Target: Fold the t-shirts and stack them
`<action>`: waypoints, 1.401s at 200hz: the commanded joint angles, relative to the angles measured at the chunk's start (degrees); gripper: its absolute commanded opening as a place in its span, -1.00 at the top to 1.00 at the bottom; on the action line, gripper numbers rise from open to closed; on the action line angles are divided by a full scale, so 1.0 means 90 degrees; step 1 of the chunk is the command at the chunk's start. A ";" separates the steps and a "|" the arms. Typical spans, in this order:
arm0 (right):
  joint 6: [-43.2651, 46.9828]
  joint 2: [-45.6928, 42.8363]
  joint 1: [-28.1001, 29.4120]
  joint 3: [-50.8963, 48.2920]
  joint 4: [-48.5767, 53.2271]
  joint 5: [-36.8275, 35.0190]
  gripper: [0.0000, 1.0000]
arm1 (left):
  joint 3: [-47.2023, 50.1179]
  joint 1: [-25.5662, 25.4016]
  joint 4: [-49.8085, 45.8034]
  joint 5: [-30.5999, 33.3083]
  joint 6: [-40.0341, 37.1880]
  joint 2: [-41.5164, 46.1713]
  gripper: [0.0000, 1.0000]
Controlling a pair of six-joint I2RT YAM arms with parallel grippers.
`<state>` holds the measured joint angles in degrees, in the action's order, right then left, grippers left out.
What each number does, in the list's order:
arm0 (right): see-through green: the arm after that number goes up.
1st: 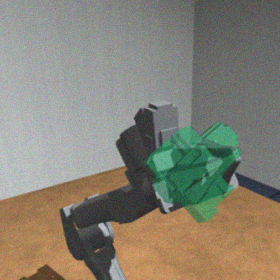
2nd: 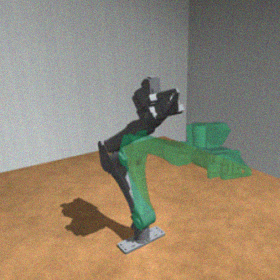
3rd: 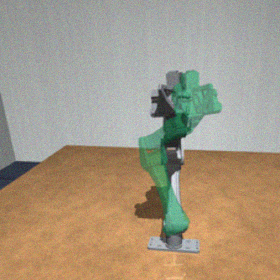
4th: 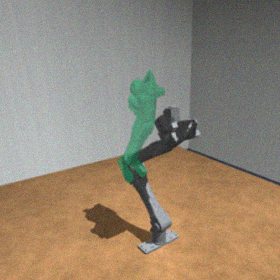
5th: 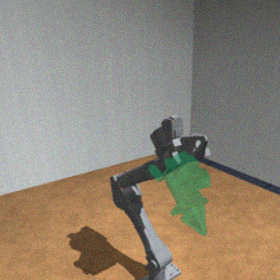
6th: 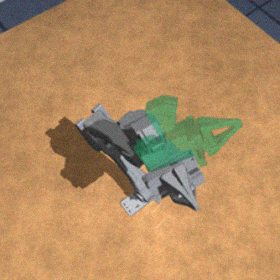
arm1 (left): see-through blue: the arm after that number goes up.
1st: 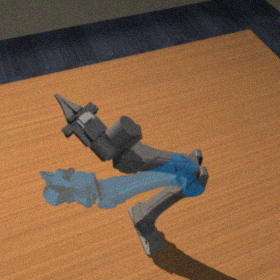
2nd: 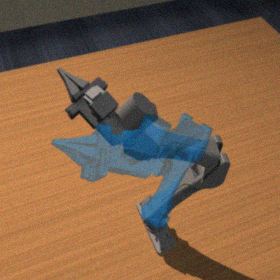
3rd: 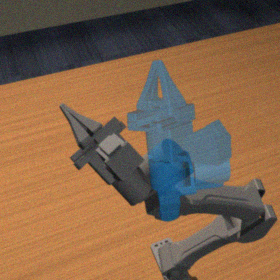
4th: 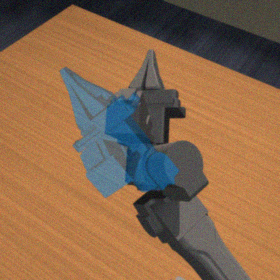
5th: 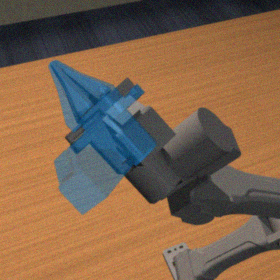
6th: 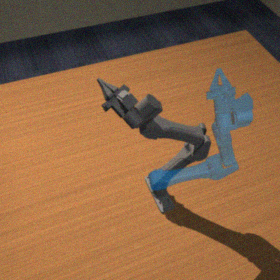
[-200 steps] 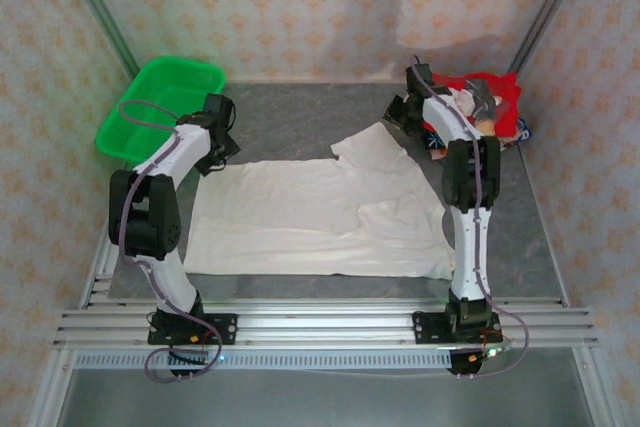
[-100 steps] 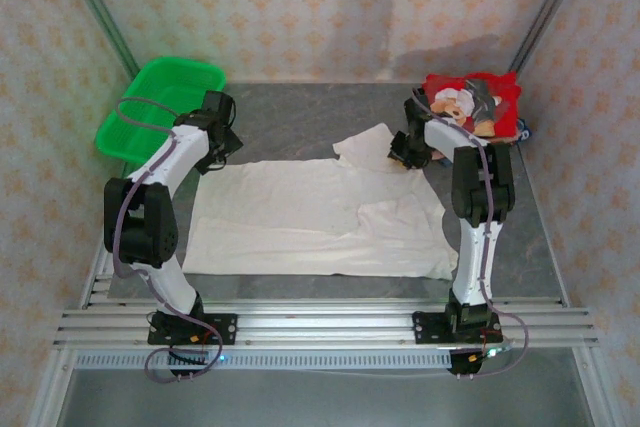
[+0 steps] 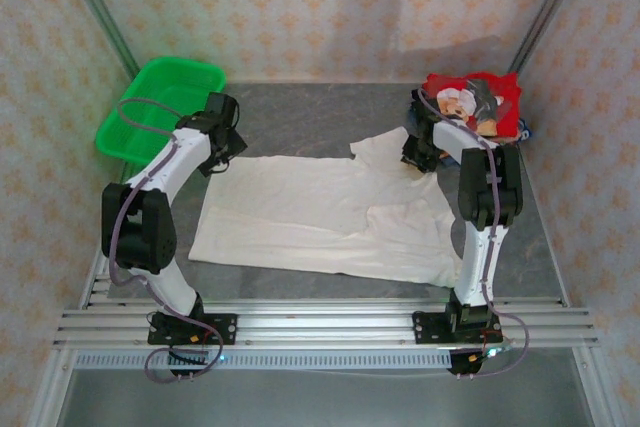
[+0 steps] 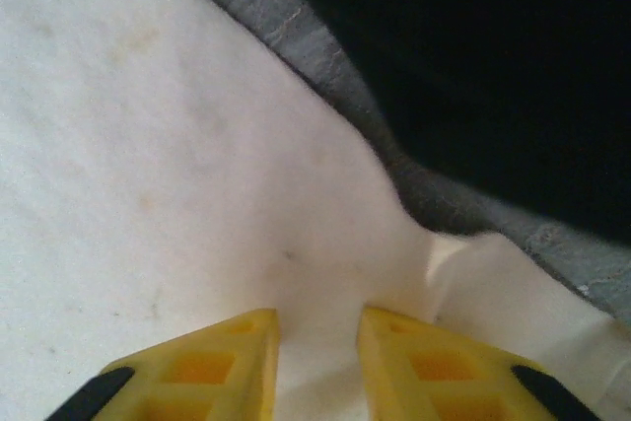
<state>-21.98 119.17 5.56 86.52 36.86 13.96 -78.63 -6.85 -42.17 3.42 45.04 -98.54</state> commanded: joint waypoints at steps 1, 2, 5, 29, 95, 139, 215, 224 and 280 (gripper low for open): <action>0.0075 -0.0098 -0.0130 0.0168 0.0229 -0.0095 0.30 | 0.0035 -0.0082 -0.0042 -0.0027 0.0013 -0.0249 -0.59; 0.0072 -0.0112 -0.0130 0.0175 0.0220 -0.0080 0.30 | 0.0025 -0.0080 -0.0042 -0.0033 0.0004 -0.0270 -0.59; 0.0069 -0.0137 -0.0130 0.0201 0.0191 -0.0027 0.28 | -0.0008 -0.0093 -0.0041 -0.0034 -0.0015 -0.0320 -0.59; 0.0060 -0.0346 -0.0125 0.0567 0.0083 0.0491 0.18 | -0.0524 -0.0115 -0.0437 0.0152 -0.0206 -0.0854 -0.59; 0.0216 0.0378 -0.0064 0.2356 0.0595 0.1170 0.09 | -0.1571 -0.0036 -0.1018 0.0867 -0.0346 -0.2113 -0.53; 0.0264 0.0824 -0.0061 0.3239 0.0796 0.1342 0.09 | -0.2096 0.0187 -0.0938 0.0903 -0.0297 -0.2748 -0.46; 0.0430 0.0762 -0.0091 0.3160 0.0800 0.1386 0.08 | -0.2368 0.0420 -0.0747 0.0895 -0.0265 -0.3317 -0.40; 0.0456 0.0774 -0.0103 0.3187 0.0811 0.1370 0.07 | -0.2345 0.0429 -0.0594 0.0818 -0.0251 -0.3349 -0.37; 0.0683 0.1162 -0.0110 0.3557 0.1050 0.1076 0.07 | -0.2608 0.0423 -0.0537 0.0594 -0.0211 -0.3673 0.23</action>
<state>-18.31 126.93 5.02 114.78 43.38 26.26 -100.84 -3.62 -47.11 9.04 42.57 -128.88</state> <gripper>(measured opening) 0.464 0.468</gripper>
